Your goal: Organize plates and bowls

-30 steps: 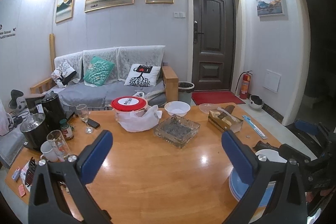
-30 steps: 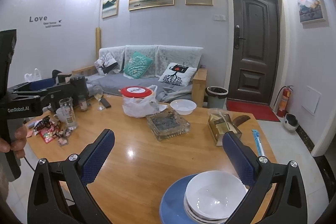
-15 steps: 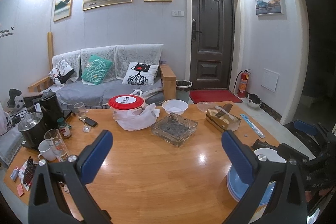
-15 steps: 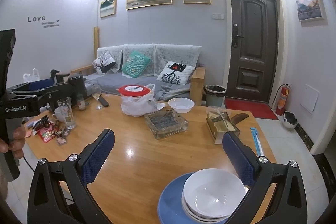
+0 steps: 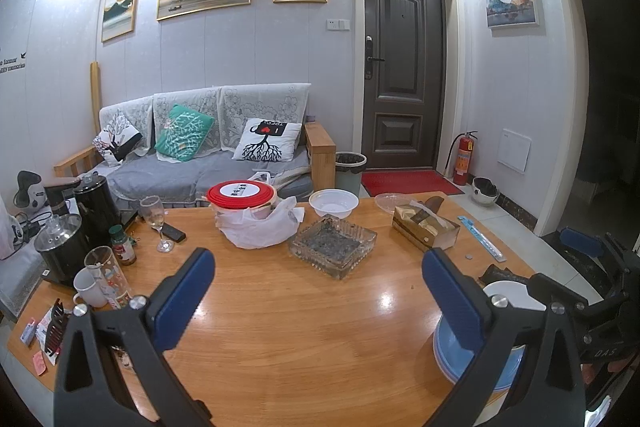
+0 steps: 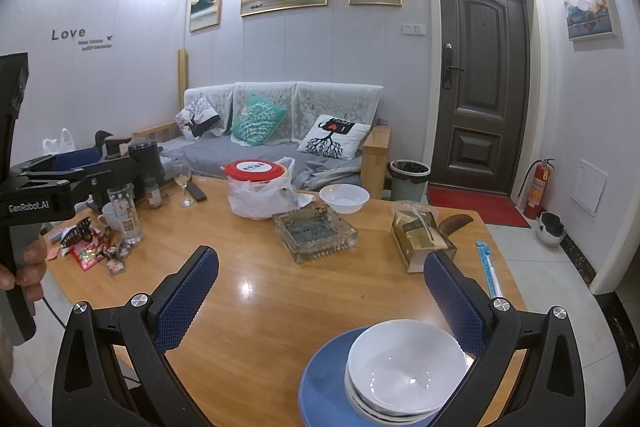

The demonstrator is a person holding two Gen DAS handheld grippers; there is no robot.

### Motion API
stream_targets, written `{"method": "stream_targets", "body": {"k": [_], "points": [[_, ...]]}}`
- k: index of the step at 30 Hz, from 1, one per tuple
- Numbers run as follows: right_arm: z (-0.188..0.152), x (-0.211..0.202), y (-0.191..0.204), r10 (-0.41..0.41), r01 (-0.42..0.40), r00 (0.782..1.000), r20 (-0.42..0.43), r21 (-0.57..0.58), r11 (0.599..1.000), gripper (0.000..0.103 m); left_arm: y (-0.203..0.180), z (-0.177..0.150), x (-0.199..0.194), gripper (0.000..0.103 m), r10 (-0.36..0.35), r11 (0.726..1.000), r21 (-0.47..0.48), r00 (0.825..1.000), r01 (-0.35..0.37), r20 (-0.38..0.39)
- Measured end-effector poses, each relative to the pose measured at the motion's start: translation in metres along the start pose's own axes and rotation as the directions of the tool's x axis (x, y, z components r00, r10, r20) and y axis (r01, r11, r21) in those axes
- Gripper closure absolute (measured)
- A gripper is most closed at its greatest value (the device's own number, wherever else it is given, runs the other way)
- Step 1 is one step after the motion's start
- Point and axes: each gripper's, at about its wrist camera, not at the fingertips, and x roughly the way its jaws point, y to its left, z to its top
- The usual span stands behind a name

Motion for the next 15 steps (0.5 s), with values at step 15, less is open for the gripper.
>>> {"method": "stream_targets", "body": {"k": [15], "points": [[0.0007, 0.0002, 0.0003, 0.001, -0.001, 1.0, 0.0, -0.001, 1.0, 0.001, 0.0014, 0.0002, 0.0006, 0.0, 0.0, 1.0, 0.003, 1.0, 0.0, -0.002]]}}
